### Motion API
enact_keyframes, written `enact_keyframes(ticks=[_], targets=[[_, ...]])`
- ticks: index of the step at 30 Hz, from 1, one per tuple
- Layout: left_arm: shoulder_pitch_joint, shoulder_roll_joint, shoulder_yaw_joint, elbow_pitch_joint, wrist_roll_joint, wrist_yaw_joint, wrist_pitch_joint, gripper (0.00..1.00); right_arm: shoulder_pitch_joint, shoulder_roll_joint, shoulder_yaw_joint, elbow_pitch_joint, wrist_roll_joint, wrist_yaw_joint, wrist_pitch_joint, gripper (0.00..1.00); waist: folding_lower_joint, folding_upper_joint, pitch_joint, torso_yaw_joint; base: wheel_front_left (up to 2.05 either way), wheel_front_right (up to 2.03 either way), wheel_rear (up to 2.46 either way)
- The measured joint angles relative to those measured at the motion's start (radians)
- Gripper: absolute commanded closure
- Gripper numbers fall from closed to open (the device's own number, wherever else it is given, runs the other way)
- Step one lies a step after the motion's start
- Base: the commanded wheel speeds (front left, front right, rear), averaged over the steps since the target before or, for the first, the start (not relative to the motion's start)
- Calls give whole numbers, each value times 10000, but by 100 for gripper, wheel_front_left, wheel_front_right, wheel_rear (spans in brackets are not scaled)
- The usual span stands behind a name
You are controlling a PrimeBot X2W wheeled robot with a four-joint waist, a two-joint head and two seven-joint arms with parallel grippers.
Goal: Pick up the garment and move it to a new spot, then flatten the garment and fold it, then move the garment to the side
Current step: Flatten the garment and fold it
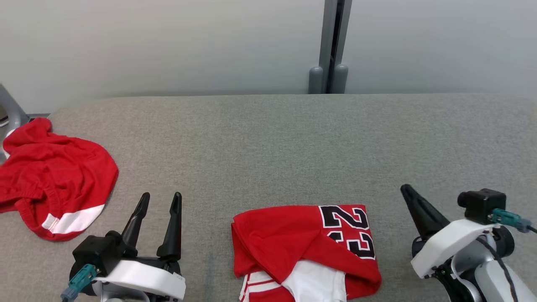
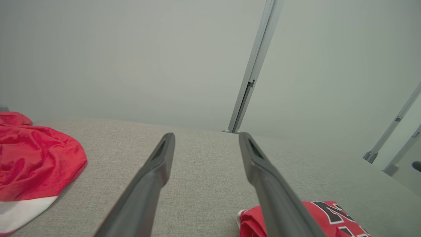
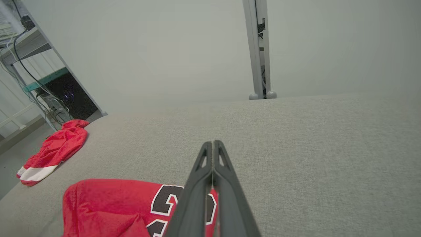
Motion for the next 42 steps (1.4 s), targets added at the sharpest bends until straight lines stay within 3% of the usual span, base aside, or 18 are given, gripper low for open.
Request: enact_keyframes(ticks=[6,15,23,35,38,42], targets=[[-65,-128,65,73,75,-61,-4,0,-700,-59,1442,1860,50,0,454,100,0,0,141,490,0,0,0],[-65,-236,140,205,153,-226,-27,0,-960,332,2987,3536,1409,0,389,100,0,0,63,1141,0,0,0],[-12,-215,188,228,171,-234,-27,0,-938,430,4201,3181,2084,0,-2,100,0,0,-54,1246,0,0,0],[73,-215,215,278,178,-238,-27,0,-777,104,6615,1521,2437,0,-82,100,0,0,-161,642,0,0,0],[90,-215,209,272,180,-236,-27,0,-817,-128,6585,1248,2443,0,-403,100,-1,0,-243,469,0,0,0],[143,-176,259,180,221,-219,-27,0,-1020,-539,5810,874,2224,0,-1124,100,0,0,-354,239,0,0,0]])
